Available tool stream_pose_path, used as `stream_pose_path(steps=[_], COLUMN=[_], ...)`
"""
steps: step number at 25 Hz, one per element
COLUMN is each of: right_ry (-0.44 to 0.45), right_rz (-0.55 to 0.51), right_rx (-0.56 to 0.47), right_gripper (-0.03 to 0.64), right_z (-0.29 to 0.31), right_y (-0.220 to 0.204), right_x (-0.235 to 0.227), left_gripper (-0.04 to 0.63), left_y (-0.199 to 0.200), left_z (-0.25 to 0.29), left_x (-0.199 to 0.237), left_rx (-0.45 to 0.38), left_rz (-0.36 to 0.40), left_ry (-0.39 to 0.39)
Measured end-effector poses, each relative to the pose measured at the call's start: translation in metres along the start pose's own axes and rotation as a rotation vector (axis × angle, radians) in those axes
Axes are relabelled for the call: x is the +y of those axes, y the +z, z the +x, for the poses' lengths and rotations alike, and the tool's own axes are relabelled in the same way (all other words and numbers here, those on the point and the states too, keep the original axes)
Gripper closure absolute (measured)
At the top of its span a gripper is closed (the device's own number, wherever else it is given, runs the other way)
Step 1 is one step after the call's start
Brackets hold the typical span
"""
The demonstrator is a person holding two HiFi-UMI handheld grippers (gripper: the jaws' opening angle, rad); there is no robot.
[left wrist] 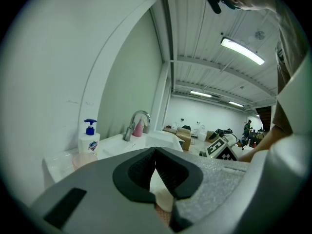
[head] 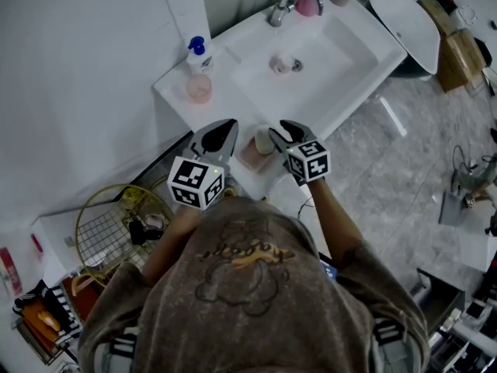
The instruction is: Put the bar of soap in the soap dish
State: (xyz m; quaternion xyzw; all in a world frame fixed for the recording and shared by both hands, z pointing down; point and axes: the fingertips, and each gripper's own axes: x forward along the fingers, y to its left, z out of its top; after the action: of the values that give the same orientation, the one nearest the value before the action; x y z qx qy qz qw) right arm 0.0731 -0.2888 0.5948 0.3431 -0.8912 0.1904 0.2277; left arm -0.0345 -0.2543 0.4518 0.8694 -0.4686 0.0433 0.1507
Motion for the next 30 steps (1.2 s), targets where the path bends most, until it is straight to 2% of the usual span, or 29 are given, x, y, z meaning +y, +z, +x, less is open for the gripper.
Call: stream_pose_path(steps=[16, 22, 30], right_ry=[-0.087, -0.13, -0.215], right_rz=[0.006, -0.01, 0.066], right_rx=[-0.296, -0.363, -0.44], right_gripper=[0.463, 0.465, 0.468], right_z=[-0.099, -0.133, -0.166], right_y=[0.082, 0.088, 0.081], right_x=[0.008, 0.012, 0.007], left_gripper=[0.591, 0.591, 0.591], left_y=[0.015, 0.02, 0.019], left_z=[0.012, 0.013, 0.005], left_x=[-0.028, -0.034, -0.034], left_rx=[-0.018, -0.028, -0.036], left_rz=[0.031, 0.036, 0.034], left_ry=[-0.086, -0.101, -0.094])
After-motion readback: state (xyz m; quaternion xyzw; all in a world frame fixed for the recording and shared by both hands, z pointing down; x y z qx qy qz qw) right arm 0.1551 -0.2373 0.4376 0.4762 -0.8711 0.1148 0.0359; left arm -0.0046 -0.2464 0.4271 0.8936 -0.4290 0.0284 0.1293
